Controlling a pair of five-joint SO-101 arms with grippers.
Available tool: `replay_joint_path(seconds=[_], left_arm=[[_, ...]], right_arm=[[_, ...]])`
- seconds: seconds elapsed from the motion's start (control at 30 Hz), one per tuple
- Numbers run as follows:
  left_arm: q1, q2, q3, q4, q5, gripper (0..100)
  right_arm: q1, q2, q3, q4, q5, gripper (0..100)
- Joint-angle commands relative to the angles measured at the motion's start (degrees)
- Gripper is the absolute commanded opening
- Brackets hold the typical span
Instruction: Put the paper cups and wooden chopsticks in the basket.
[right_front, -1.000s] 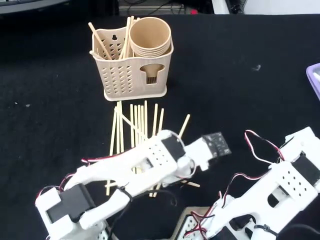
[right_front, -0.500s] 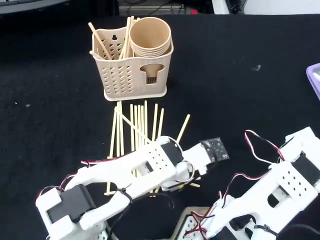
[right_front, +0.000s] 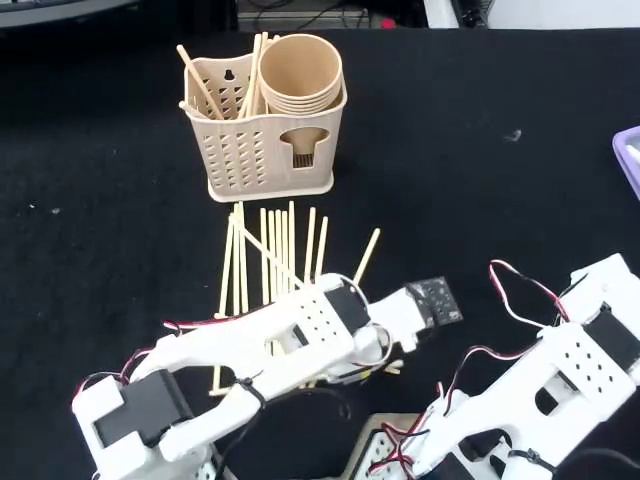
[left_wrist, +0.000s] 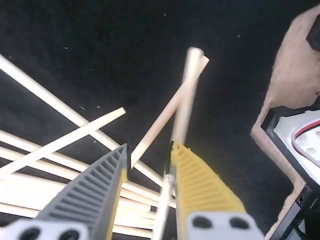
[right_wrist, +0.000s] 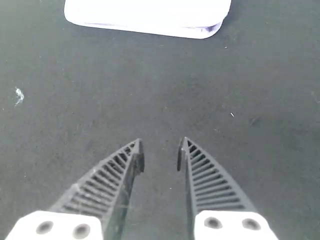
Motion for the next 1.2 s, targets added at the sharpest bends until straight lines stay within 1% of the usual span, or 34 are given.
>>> replay_joint_path(seconds=[0.0, 0.23, 0.37, 0.47, 0.6, 0.7, 0.83, 0.97, 1.07, 1.17], left_arm=[[0.8, -0.4, -1.7, -0.5, -0.1, 15], [0.0, -0.9, -0.9, -0.2, -0.1, 15], [-2.9, -1.1, -2.9, 0.4, -0.1, 15], [-5.1, -1.1, -7.1, 4.5, -0.1, 14], [-6.2, -2.4, -12.8, 12.6, -0.1, 14], [-7.2, -6.7, -14.7, 15.0, -0.1, 12], [-11.9, -15.3, -13.7, 15.3, -0.1, 11], [-18.8, -24.6, -9.8, 17.6, -0.1, 15], [-23.9, -32.5, -6.3, 19.3, -0.1, 15], [-30.9, -40.6, -2.2, 19.3, -0.1, 15]], right_arm=[[0.2, -1.5, -1.6, -0.3, -0.6, 12.9], [0.3, -1.5, -1.9, -0.3, -0.6, 12.9], [0.7, -1.5, -6.1, 1.1, 0.4, 12.9], [-0.3, -1.5, -12.4, 7.3, 4.3, 12.9], [-4.0, -1.5, -21.5, 16.5, 8.2, 12.9], [-6.8, -1.5, -26.9, 22.1, 10.0, 12.9], [-10.3, -1.5, -31.8, 27.8, 11.6, 12.9], [-14.6, -1.5, -33.6, 31.4, 14.1, 12.9], [-20.2, -1.5, -33.3, 33.1, 16.6, 13.0], [-27.4, -1.5, -33.3, 35.9, 20.1, 13.0]])
